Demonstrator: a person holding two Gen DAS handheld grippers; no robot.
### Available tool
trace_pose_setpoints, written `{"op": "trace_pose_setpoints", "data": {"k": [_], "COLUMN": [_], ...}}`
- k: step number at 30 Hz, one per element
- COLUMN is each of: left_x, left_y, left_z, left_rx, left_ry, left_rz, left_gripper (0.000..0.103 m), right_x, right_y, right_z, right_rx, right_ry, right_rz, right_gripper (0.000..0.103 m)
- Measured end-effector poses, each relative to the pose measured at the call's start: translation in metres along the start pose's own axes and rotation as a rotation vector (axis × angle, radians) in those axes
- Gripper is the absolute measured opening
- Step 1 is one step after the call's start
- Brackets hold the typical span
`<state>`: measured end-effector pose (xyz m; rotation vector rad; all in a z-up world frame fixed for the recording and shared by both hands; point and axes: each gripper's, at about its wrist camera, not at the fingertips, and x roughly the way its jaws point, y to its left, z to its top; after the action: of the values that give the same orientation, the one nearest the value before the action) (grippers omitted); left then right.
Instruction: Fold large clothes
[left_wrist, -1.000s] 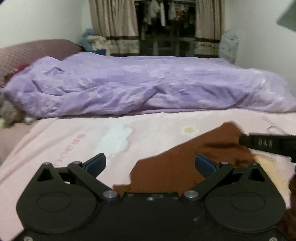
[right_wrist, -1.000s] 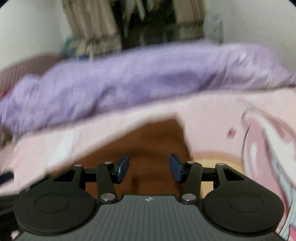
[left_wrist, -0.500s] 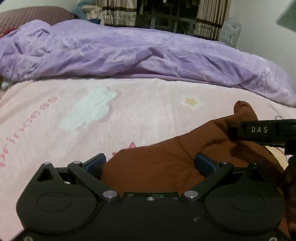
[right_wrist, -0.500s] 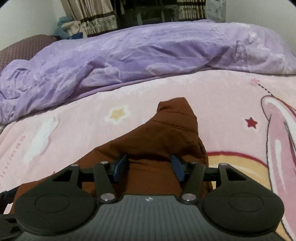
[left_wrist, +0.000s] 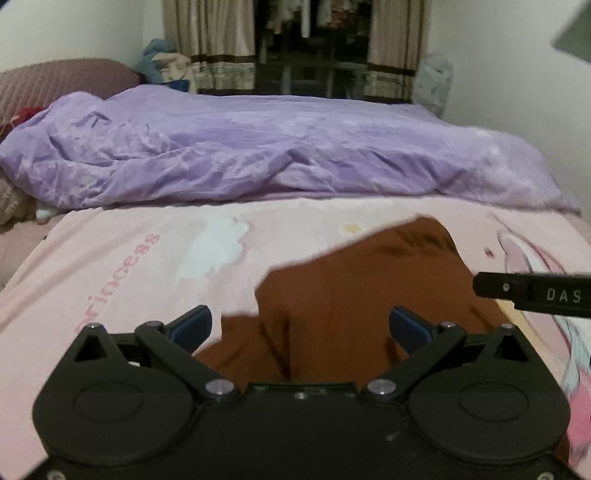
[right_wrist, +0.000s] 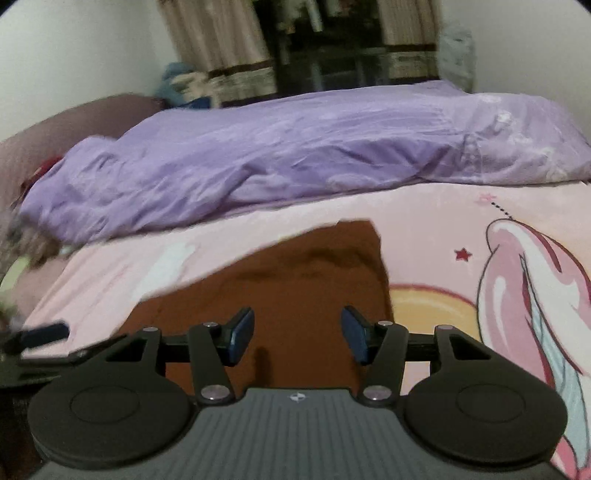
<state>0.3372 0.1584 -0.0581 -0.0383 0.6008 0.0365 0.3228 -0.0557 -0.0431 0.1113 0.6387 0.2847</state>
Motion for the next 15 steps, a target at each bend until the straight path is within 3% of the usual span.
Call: {"op": "trace_pose_setpoints", "data": {"k": [3, 5, 7, 11, 15], "left_x": [0.013, 0.034, 0.042, 0.028, 0.005], "left_y": [-0.006, -0.005, 0.005, -0.002, -0.001], "left_z": [-0.030, -0.055, -0.072, -0.070, -0.049], "left_rx": [0.024, 0.000, -0.085, -0.025, -0.022], "left_ry": [0.051, 0.030, -0.011, -0.045, 0.027], "left_rz": [0.023, 0.052, 0.031, 0.070, 0.060], "left_gripper": [0.103, 0.103, 0.103, 0.103, 0.103], "right_x": [0.023, 0.044, 0.047, 0.039, 0.013], "right_y": [0.000, -0.006, -0.008, 0.007, 0.007], "right_z": [-0.023, -0.046, -0.052, -0.044, -0.030], "right_rx": [-0.023, -0.011, 0.014, -0.050, -0.044], "right_ry": [0.054, -0.004, -0.037, -0.024, -0.009], "right_rz": [-0.001, -0.026, -0.041, -0.079, -0.078], "right_gripper": [0.065, 0.072, 0.073, 0.074, 0.076]}}
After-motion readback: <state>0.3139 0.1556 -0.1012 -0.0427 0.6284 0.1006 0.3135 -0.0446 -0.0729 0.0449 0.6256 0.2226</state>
